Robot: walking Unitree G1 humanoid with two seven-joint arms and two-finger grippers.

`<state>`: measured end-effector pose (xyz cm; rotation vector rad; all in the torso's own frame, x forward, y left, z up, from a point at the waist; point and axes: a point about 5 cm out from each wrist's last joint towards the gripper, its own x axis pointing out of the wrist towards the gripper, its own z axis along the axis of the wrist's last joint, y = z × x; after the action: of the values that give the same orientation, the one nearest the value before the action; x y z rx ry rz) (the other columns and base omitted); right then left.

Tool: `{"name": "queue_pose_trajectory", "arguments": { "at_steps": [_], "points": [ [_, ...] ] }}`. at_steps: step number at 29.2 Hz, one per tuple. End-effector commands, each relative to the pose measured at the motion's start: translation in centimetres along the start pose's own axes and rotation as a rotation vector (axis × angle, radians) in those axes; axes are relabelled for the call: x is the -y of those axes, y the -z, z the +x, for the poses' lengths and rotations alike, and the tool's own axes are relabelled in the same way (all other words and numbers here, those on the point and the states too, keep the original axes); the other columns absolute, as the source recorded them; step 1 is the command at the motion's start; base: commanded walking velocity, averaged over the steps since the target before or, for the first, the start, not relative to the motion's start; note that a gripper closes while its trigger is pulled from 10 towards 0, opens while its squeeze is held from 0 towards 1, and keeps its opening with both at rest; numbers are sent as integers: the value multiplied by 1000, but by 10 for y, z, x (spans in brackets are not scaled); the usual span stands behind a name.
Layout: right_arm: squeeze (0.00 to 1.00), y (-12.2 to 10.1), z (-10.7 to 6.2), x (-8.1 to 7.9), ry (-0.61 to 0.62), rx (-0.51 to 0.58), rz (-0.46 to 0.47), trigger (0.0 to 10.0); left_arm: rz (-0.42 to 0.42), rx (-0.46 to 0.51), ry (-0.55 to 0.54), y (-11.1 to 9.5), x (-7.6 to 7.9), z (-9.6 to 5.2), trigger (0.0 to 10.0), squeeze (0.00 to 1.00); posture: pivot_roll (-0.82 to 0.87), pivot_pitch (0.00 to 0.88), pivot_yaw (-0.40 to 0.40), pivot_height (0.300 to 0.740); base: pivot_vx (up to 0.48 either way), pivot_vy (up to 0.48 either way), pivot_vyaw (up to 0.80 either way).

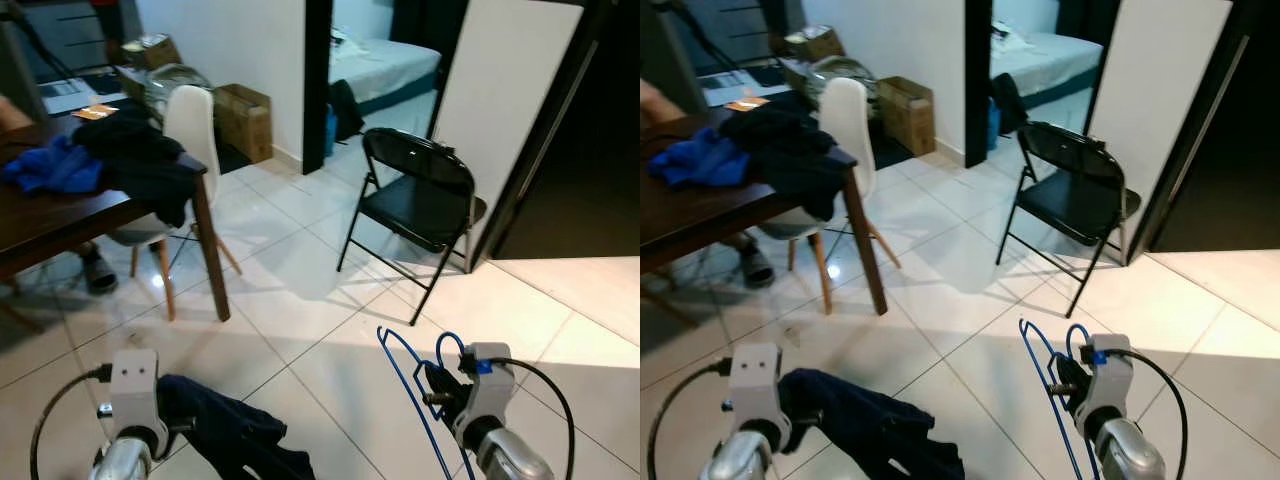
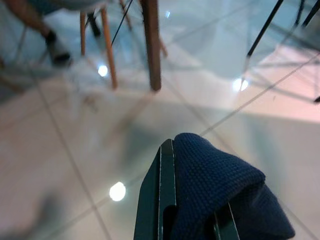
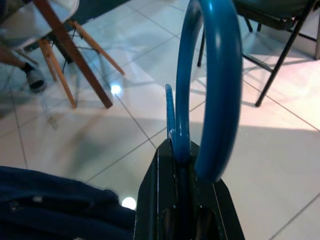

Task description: Hang hanger

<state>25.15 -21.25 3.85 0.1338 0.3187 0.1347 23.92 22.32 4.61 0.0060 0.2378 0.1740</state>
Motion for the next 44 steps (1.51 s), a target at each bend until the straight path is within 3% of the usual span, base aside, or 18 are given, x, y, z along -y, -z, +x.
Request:
{"name": "queue_pose_trajectory", "arguments": {
  "at_steps": [1,4,11,13,20,27,28,30,32,33,37,38,39,41,44],
  "points": [
    [0,4,5,-2,5,-21,2,10000,4,35,-2,-12,-5,3,10000,0,65,0,6,740,458,0,0],
    [0,22,18,6,26,-76,14,10000,17,103,16,-35,-4,10,10000,0,69,0,6,740,458,0,0],
    [0,35,17,17,48,-127,22,10000,23,169,30,-57,-3,15,10000,0,71,0,7,740,458,0,0],
    [0,41,14,24,63,-150,28,10000,26,223,41,-76,-2,17,10000,0,68,0,12,740,458,0,0],
    [0,56,2,40,88,-192,16,10000,25,237,57,-86,3,18,10000,0,65,0,16,740,459,0,191],
    [0,64,-1,38,83,-207,9,10000,31,258,66,-95,3,17,10000,0,68,0,15,740,460,0,765],
    [0,76,-7,34,88,-234,18,10000,34,299,73,-110,1,18,10000,0,69,0,14,740,458,0,769],
    [0,81,-9,31,91,-243,26,10000,32,327,82,-121,1,19,10000,0,70,0,13,740,459,0,769],
    [0,93,-14,24,102,-268,49,10000,13,423,153,-155,5,18,10000,0,70,0,13,740,458,0,250],
    [0,93,-14,24,102,-268,49,10000,13,423,153,-155,5,18,10000,0,70,0,13,740,458,0,0],
    [0,106,-19,14,109,-298,62,10000,-1,652,218,-235,11,6,10000,0,68,0,10,740,458,0,0],
    [0,106,-19,14,109,-298,62,10000,-1,652,218,-235,11,6,10000,0,68,0,10,740,458,0,0],
    [0,107,-19,11,109,-302,64,10000,3,695,223,-249,11,3,10000,0,68,0,10,740,458,0,0],
    [0,107,-19,11,109,-302,64,10000,3,695,223,-249,11,3,10000,0,68,0,10,740,458,0,0],
    [0,112,-18,1,105,-317,67,10000,24,787,219,-279,9,-5,10000,0,63,0,13,740,458,0,0]
  ]
}}
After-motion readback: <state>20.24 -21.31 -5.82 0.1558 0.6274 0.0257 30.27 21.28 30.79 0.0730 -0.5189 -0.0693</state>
